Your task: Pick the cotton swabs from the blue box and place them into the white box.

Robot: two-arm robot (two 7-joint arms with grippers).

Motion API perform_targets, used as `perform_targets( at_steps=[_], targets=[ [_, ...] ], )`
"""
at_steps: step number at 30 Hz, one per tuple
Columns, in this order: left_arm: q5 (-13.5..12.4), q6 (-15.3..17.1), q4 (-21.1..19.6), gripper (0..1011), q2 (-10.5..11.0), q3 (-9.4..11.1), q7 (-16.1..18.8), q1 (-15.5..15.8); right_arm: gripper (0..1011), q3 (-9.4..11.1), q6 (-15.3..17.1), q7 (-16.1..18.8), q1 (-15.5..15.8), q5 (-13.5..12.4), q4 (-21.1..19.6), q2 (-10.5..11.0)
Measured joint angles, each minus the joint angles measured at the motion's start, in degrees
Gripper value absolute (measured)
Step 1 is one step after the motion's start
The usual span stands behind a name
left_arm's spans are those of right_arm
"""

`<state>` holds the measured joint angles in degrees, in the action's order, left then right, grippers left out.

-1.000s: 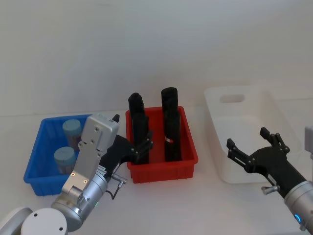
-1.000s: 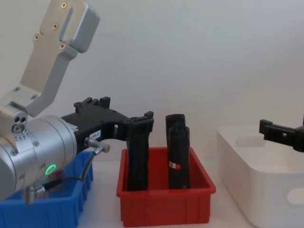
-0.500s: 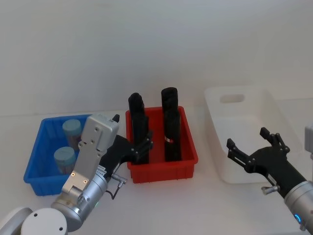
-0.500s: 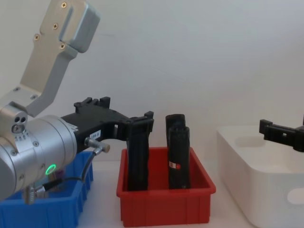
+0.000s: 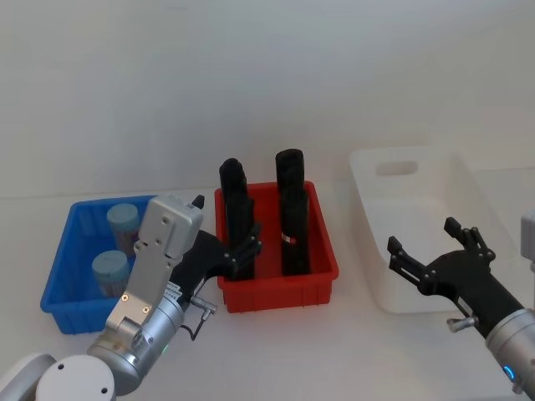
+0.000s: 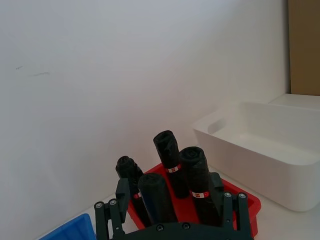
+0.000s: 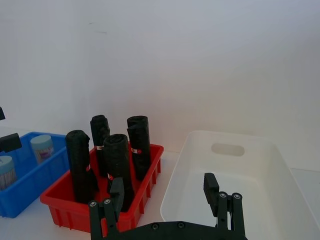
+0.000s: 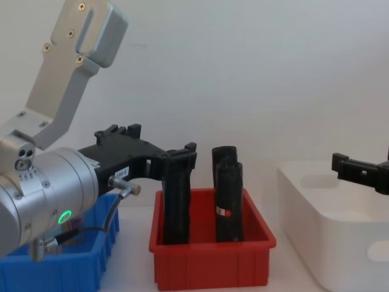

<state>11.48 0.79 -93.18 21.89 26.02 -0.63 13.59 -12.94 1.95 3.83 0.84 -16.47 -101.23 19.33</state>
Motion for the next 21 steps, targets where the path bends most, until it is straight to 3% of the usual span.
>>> perform_targets(
  at_steps=[21],
  targets=[
    [0.0, 0.0, 0.0, 1004, 0.0, 0.0, 0.0, 0.0, 1003, 0.0, 0.0, 0.0, 0.0, 0.0, 0.0, 0.0]
  ],
)
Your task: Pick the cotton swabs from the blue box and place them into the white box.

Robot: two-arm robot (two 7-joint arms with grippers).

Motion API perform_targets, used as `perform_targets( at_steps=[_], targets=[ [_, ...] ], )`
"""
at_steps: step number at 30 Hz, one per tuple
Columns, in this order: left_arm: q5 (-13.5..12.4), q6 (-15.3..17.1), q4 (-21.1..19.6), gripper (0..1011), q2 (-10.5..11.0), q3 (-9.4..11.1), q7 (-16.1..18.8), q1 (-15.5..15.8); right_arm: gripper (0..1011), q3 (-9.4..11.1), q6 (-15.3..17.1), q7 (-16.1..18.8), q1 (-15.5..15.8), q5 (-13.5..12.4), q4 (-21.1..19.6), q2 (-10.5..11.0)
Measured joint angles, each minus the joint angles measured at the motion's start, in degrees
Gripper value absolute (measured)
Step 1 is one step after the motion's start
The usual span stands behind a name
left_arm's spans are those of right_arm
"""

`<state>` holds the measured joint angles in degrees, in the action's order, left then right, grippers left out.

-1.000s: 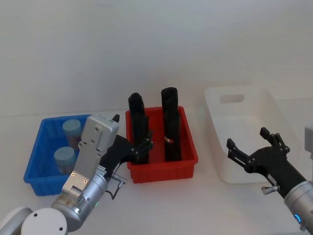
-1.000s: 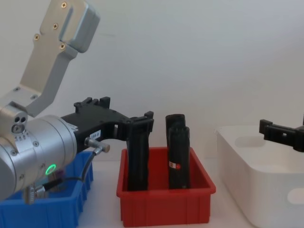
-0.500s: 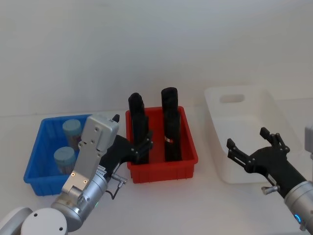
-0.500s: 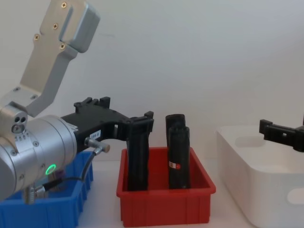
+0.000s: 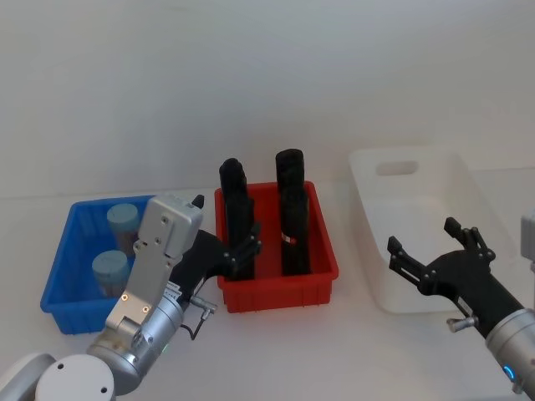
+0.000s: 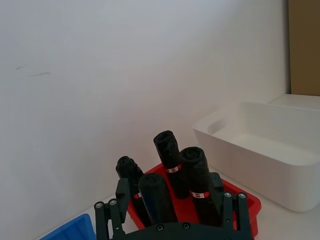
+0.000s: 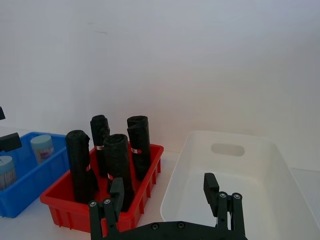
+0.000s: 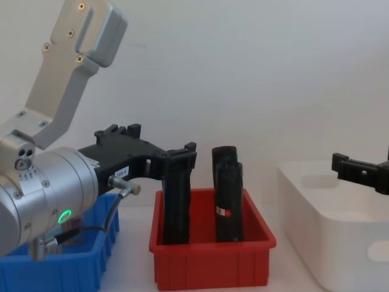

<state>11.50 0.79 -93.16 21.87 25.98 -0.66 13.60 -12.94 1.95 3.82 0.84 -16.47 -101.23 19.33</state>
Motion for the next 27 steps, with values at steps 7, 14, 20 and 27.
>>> perform_targets(
  at_steps=[7, 14, 20, 27],
  targets=[
    [0.6, -0.1, 0.5, 1004, -0.1, -0.4, -0.4, 0.2, 1003, 0.0, 0.0, 0.0, 0.0, 0.0, 0.0, 0.0],
    [1.6, 0.2, 1.2, 1004, -0.1, -0.9, -0.4, 0.3, 1003, 0.0, 0.0, 0.0, 0.0, 0.0, 0.0, 0.0],
    [2.8, 1.2, 1.8, 1004, 0.0, -1.5, 0.7, 0.3, 1003, 0.0, 0.0, 0.0, 0.0, 0.0, 0.0, 0.0],
    [4.1, 2.9, 2.7, 1004, 0.3, -2.4, 2.5, 0.2, 1003, 0.0, 0.0, 0.0, 0.0, 0.0, 0.0, 0.0]
  ],
)
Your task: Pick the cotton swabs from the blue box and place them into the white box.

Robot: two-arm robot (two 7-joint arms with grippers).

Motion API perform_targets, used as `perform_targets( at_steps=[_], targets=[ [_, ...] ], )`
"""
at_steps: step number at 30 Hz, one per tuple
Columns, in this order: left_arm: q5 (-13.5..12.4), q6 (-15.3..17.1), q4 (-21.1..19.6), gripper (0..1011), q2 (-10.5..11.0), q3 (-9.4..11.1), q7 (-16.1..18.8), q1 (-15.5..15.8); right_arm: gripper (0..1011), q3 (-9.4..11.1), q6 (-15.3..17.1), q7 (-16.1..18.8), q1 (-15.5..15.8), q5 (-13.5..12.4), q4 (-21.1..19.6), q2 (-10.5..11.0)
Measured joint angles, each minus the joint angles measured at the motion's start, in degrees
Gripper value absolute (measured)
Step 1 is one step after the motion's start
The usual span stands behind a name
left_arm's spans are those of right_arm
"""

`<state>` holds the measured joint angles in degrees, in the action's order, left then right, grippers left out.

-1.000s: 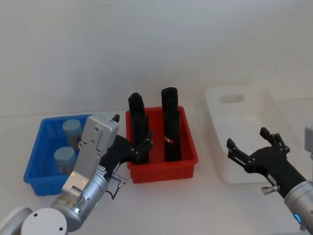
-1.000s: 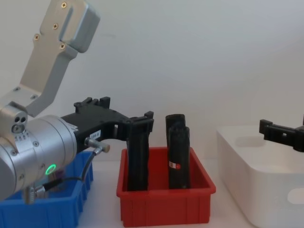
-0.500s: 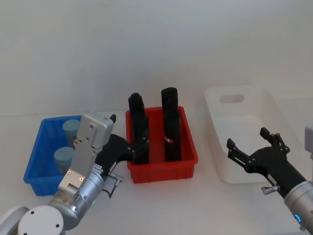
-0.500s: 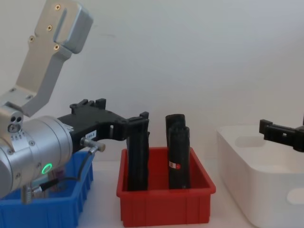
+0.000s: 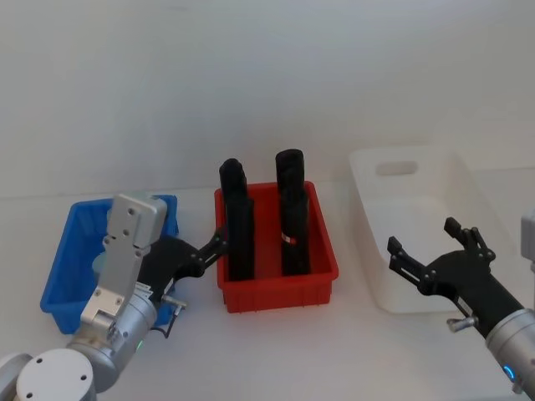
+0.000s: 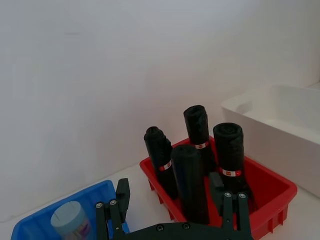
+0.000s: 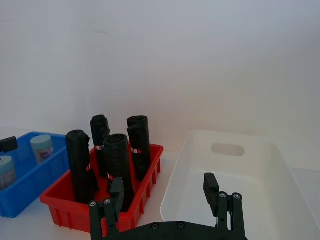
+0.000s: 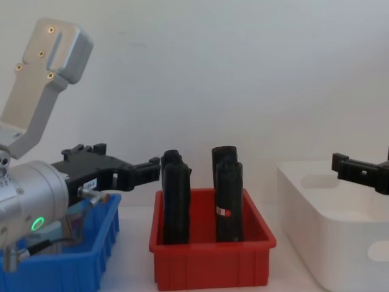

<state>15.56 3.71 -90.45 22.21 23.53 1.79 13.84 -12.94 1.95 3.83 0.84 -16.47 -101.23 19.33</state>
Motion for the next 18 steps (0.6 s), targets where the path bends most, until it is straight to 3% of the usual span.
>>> perform_targets(
  at_steps=[18],
  targets=[
    [1.4, 6.1, 4.9, 1004, 0.9, -3.2, 1.3, 2.1, 1003, 0.0, 0.0, 0.0, 0.0, 0.0, 0.0, 0.0]
  ],
)
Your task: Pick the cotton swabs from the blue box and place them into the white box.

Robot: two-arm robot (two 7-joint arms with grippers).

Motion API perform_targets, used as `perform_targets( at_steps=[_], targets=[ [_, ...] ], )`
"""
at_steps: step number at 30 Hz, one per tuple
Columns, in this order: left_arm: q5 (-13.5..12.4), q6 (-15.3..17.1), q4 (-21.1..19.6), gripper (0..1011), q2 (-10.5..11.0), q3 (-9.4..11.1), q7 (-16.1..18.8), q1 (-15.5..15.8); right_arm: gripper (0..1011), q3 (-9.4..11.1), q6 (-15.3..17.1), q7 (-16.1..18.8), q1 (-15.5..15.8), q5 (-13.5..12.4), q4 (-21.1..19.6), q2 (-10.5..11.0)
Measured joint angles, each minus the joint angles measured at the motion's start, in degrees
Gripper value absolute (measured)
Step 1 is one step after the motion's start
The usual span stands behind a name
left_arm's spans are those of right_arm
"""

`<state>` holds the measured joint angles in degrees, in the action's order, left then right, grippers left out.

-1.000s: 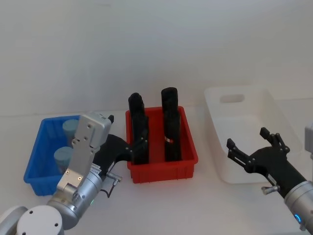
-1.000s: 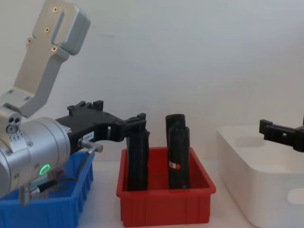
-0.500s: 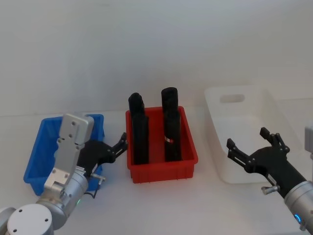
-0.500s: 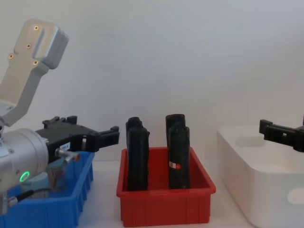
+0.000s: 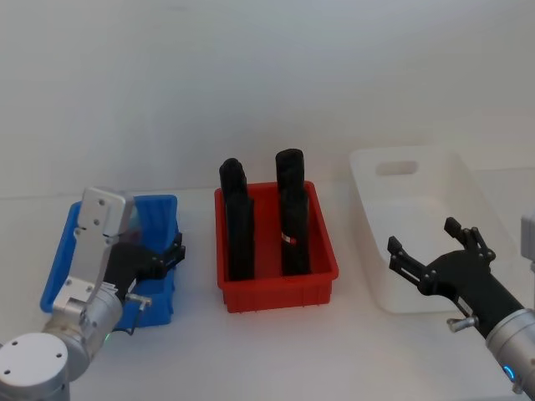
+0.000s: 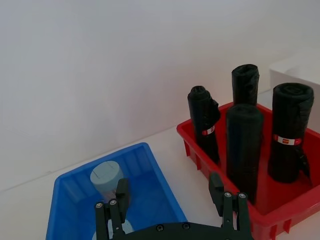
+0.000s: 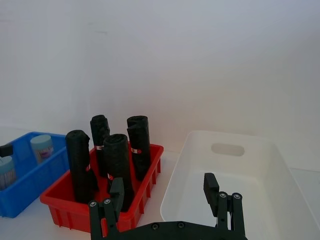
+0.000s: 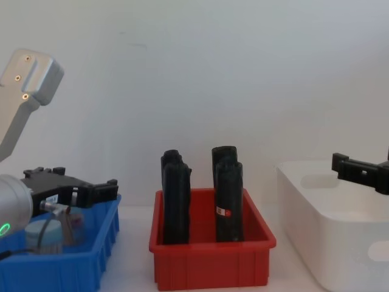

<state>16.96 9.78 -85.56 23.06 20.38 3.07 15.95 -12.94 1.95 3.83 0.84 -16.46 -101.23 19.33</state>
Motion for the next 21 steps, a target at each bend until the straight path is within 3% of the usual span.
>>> perform_targets(
  at_steps=[12, 21],
  targets=[
    [0.7, 3.5, 6.1, 1004, -0.3, -1.8, -2.8, 3.2, 1003, 0.0, 0.0, 0.0, 0.0, 0.0, 0.0, 0.0],
    [1.5, 4.3, 11.9, 1004, -1.0, -2.7, -5.3, 5.8, 1003, 0.0, 0.0, 0.0, 0.0, 0.0, 0.0, 0.0]
  ],
)
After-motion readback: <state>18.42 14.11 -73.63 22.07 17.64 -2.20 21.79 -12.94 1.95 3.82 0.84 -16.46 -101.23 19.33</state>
